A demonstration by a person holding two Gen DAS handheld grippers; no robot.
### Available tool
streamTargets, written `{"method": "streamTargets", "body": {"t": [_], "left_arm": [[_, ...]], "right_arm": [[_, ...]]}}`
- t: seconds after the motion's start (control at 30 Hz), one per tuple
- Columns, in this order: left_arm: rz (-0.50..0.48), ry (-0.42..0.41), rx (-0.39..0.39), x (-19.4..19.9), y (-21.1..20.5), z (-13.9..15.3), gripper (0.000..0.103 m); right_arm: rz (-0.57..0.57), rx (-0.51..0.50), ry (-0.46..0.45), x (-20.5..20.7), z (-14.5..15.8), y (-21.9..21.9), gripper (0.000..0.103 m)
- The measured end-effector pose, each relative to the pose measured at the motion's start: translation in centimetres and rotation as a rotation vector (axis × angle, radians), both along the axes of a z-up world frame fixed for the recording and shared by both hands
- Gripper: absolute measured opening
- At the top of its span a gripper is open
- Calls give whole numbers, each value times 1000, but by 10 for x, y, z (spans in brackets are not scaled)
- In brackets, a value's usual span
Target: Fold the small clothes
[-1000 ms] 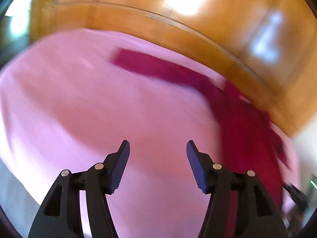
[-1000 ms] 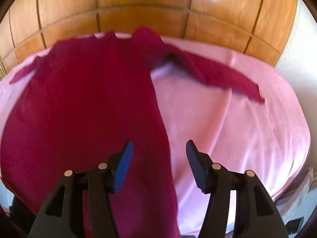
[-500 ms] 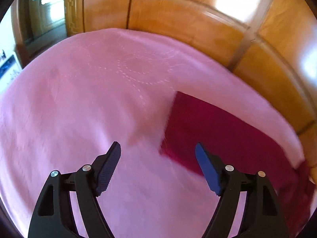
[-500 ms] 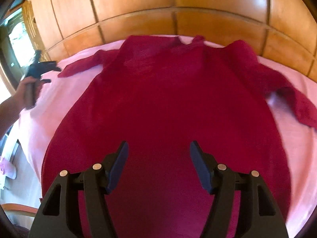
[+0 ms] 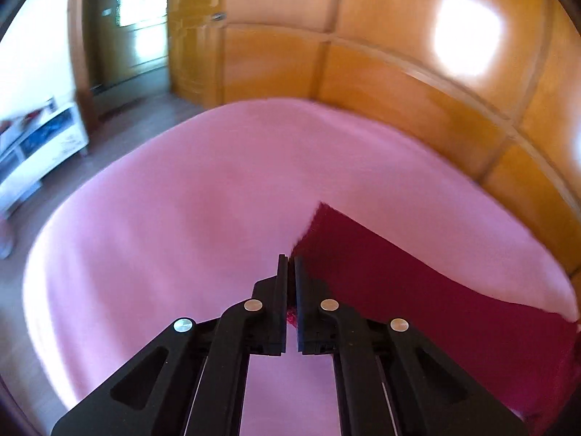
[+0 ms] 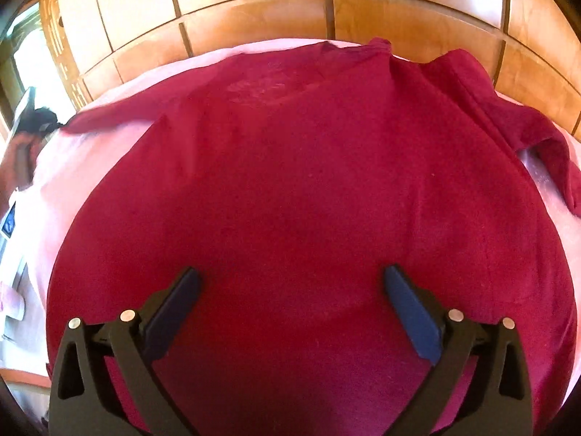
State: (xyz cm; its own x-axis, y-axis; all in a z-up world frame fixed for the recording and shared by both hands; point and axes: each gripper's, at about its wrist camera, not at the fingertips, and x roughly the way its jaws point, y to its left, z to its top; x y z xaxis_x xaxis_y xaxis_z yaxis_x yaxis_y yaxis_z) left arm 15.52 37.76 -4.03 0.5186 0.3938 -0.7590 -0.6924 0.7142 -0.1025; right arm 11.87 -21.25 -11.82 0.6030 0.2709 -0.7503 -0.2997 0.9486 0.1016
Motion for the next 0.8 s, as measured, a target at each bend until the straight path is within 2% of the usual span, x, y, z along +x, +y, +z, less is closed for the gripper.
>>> {"method": "streamTargets", "body": {"t": [0.07, 0.13, 0.17, 0.2, 0.23, 0.27, 0.3, 0.37, 0.4, 0.43, 0.47, 0.5, 0.53, 0.57, 0.67, 0.73, 0.8], "left_arm": [[25, 78, 10, -11, 8, -18, 2], [30, 96, -37, -19, 7, -27, 3], [42, 89, -31, -20, 4, -26, 4], [66, 86, -23, -24, -1, -20, 20], [83, 79, -25, -25, -6, -15, 41], [92, 49, -31, -26, -12, -8, 48], [66, -21, -39, -31, -28, 4, 50], [-30, -88, -36, -25, -63, 19, 50], [-110, -115, -33, -25, -91, 29, 50], [-193, -139, -45, -25, -117, 35, 50], [-257, -157, -59, -29, -138, 38, 50], [-358, -180, -86, -32, -171, 41, 50], [-448, -187, -107, -34, -201, 42, 50], [-548, -196, -124, -36, -235, 43, 50], [-797, -194, -145, -48, -320, 36, 50], [-928, -176, -172, -56, -361, 26, 50], [-1029, -154, -178, -67, -400, 15, 50]], "right_arm": [[-12, -9, -11, 1, -1, 3, 101], [-16, -13, -17, 2, -1, 5, 101], [-17, -9, -14, 4, 0, 7, 101], [-19, -6, -15, 6, 0, 7, 101], [-20, -8, -18, 5, 1, 7, 101], [-21, -11, -22, 4, 1, 7, 101], [-20, -13, -24, 3, 1, 7, 101], [-17, 3, -17, -1, 4, -1, 101], [-17, 18, -11, -3, 6, -5, 101], [-23, 42, -10, -5, 11, -11, 96], [-39, 74, -12, -10, 16, -22, 83], [-75, 125, -11, -12, 23, -39, 78], [-131, 175, -18, -13, 29, -61, 72], [-183, 208, -31, -15, 34, -80, 71], [-424, 353, -61, -24, 46, -178, 66], [-566, 419, -59, -28, 43, -233, 59], [-710, 511, -72, -31, 38, -295, 57]]}}
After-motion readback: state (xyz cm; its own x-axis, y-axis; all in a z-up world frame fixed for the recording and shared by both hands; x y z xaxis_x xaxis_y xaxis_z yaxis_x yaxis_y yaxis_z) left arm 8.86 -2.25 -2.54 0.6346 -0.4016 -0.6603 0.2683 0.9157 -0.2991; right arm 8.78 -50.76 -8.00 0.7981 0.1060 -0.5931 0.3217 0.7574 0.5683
